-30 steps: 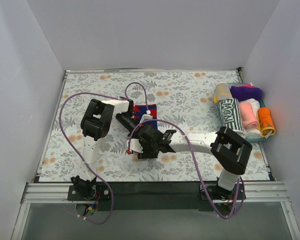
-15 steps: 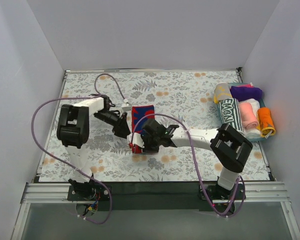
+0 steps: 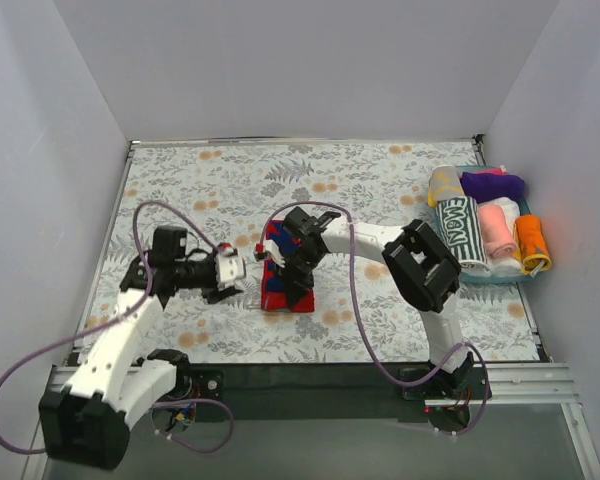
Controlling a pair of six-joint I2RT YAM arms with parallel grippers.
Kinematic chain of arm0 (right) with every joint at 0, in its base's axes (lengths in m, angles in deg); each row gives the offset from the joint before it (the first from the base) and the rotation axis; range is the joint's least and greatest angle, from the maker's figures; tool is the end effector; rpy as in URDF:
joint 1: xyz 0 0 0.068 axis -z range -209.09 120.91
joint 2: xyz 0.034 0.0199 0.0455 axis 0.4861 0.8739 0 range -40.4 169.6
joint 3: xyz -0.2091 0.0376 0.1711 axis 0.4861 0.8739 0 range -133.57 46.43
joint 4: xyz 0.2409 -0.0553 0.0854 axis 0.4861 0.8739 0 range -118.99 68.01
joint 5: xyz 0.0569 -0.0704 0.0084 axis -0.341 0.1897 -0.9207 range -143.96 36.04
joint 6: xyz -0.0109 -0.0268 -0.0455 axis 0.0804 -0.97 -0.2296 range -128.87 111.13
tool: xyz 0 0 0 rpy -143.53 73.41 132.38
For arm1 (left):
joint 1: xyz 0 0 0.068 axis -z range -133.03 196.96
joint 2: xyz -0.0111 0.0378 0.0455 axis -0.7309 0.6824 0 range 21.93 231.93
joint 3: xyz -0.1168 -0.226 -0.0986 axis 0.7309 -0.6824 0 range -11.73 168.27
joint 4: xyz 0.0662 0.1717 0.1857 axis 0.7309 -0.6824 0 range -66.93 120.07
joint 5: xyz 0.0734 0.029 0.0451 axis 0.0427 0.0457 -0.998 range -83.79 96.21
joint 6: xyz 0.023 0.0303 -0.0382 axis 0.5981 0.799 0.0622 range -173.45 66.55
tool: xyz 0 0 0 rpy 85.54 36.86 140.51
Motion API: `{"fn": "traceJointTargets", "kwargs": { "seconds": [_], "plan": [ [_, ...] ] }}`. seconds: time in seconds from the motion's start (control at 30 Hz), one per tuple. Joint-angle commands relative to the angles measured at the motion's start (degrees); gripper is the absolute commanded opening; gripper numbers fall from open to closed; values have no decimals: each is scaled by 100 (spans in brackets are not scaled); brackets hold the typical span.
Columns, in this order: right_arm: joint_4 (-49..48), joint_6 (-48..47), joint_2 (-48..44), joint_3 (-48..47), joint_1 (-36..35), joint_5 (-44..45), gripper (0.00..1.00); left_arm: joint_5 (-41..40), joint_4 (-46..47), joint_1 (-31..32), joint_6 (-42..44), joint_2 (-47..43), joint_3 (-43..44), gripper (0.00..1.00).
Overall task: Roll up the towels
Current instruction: Roll the towel
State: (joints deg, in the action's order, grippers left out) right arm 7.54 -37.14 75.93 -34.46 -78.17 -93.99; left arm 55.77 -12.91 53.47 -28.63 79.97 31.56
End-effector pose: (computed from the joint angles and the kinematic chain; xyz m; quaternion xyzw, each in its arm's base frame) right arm 0.2465 0.3195 0.1606 -0.6218 0.6910 0.3591 0.0837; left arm 0.1801 -0.0478 0.2511 0.3476 0.8084 -0.3573 0.3131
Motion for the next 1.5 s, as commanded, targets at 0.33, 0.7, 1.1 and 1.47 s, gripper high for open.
{"fn": "traceJointTargets", "kwargs": {
  "seconds": [0.33, 0.7, 1.1, 1.47],
  "plan": [
    [1998, 111, 1752, -1246, 821, -2070, 1, -2784, 1871, 3364, 472, -1007, -1411, 61],
    [2279, 103, 2060, -1500, 856, -2377, 1, -4428, 3586, 4772, 260, 769, -1674, 57],
    [2297, 533, 1780, -1826, 1014, -1590, 17, -3920, 1883, 4729, -161, 1878, -1042, 7],
    [1788, 920, 234, -2029, 2349, -269, 66, -2041, -373, 3501, 119, 2946, 240, 4]
  ]
}}
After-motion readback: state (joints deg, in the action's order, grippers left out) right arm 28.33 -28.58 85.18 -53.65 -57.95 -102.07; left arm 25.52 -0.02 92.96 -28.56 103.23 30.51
